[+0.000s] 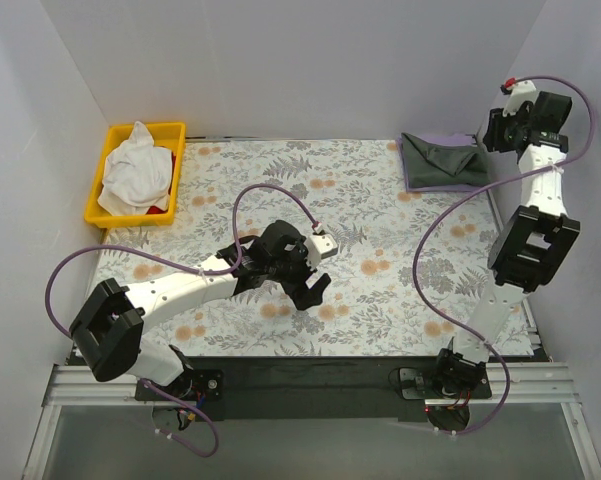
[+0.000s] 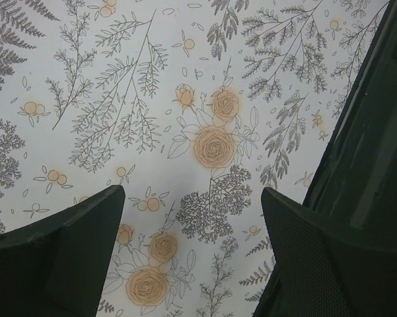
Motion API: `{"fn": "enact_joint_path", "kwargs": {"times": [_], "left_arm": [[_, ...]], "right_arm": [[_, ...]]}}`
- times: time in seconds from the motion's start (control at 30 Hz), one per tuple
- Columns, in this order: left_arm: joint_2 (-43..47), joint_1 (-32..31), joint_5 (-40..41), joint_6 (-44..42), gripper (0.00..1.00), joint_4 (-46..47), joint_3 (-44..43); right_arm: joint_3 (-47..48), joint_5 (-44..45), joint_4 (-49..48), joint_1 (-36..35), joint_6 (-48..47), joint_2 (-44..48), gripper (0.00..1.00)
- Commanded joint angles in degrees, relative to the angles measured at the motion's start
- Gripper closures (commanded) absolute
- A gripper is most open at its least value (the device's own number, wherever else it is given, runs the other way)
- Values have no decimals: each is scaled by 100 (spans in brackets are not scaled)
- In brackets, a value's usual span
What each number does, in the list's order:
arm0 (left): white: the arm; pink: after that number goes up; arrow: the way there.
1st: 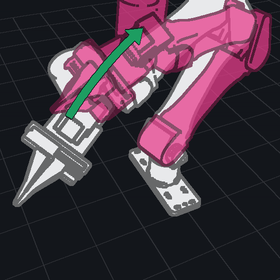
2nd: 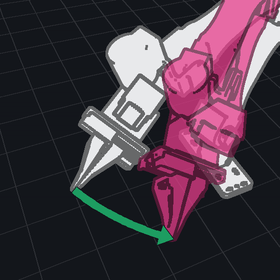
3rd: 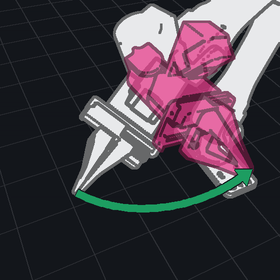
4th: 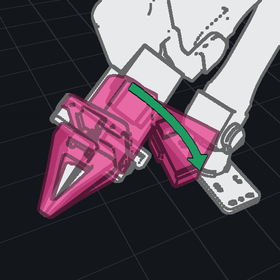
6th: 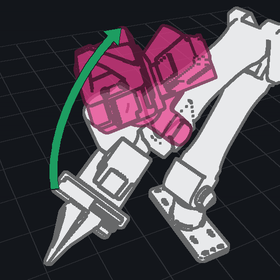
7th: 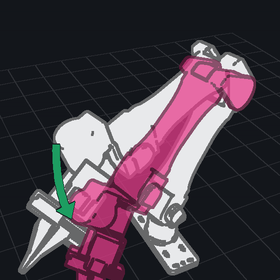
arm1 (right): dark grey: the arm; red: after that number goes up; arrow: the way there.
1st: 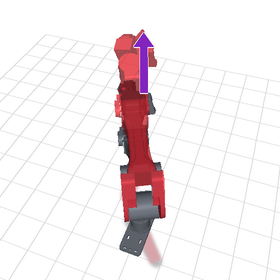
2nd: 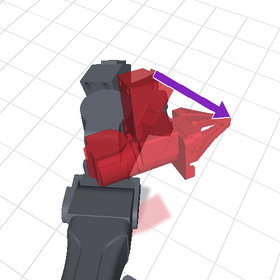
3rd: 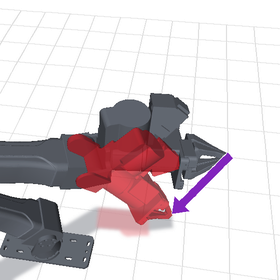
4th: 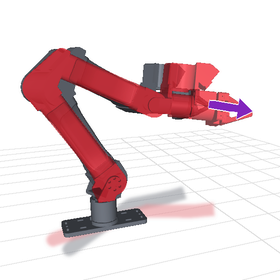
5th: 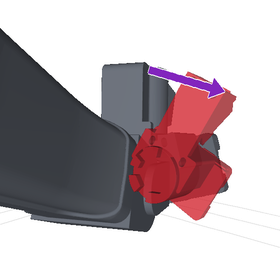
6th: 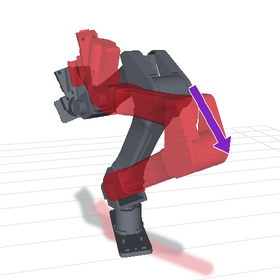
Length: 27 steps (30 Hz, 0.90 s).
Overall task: Fold and stack the t-shirts
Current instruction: Neatly place the folded tshirt to the corner
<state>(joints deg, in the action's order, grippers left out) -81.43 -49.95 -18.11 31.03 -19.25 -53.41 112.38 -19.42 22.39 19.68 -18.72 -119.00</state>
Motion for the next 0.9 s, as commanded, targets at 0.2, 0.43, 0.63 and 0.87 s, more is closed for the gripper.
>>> {"fn": "enact_joint_path", "kwargs": {"times": [0.2,0.43,0.63,0.87], "left_arm": [[276,65,-132,132,16,105,-56],[382,91,-140,167,16,114,32],[408,117,-132,193,16,132,67],[470,144,-158,202,16,149,138]], "right_arm": [[389,851,976,-1089,-1361,-122,67],[663,1528,1285,-1353,-1643,-703,72],[908,1854,1250,-1423,-1723,-1099,72],[1041,2276,1153,-1432,-1837,-1292,71]]}}
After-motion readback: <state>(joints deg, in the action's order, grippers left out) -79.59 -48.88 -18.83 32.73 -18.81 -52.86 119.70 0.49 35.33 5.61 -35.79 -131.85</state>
